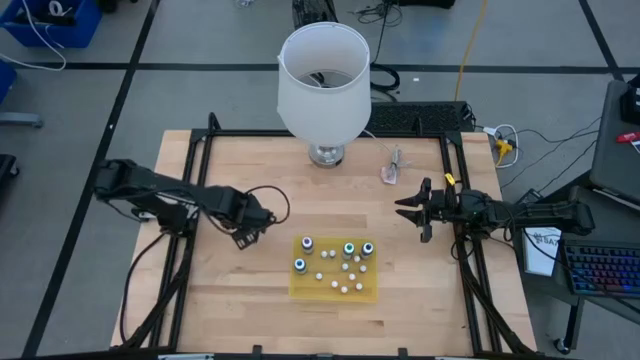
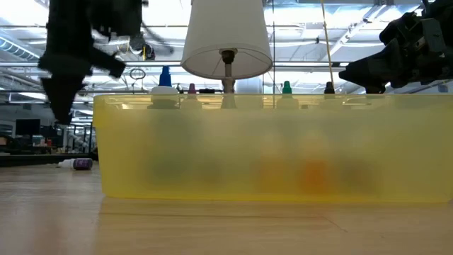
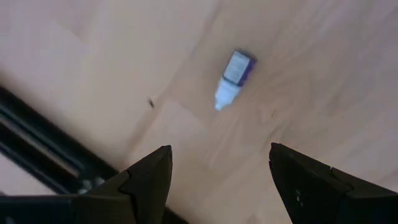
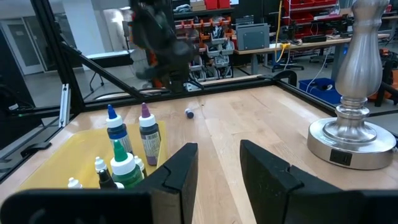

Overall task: Pick & Place food coloring
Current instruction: Put the small violet food coloring bottle into the transparent bin

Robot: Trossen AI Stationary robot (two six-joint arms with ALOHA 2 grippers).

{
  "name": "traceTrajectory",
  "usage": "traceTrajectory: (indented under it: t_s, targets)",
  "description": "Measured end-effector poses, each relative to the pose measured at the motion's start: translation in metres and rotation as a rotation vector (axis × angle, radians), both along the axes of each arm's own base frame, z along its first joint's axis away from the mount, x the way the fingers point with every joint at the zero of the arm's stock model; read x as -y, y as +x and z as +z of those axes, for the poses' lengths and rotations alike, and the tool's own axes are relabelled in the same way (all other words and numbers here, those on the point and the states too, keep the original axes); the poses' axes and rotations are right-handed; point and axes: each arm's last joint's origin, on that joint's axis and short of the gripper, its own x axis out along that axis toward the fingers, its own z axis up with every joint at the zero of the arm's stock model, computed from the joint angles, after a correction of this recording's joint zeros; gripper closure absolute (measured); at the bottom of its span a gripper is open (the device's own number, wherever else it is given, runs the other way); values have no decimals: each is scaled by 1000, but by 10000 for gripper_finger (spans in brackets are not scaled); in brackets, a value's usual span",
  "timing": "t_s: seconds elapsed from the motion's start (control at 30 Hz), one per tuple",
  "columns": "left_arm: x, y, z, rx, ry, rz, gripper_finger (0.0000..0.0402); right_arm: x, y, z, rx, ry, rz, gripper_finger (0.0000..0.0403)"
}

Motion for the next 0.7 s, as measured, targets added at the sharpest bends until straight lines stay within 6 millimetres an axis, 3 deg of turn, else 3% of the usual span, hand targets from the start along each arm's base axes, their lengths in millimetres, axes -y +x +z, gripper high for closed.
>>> traceTrajectory:
  t_s: [0.13,0.3,0.43,0.7]
  targets:
    - [-11,-5,-32,-17,-104,41,133,0,0,0,0,0,0,291]
    - [-17,-9,-53,22,-89,4,133,0,0,0,0,0,0,291]
    - [-20,-10,-60,54,-2,-54,133,0,0,0,0,0,0,291]
    - [-19,-14,-70,63,-37,-73,133,0,0,0,0,0,0,291]
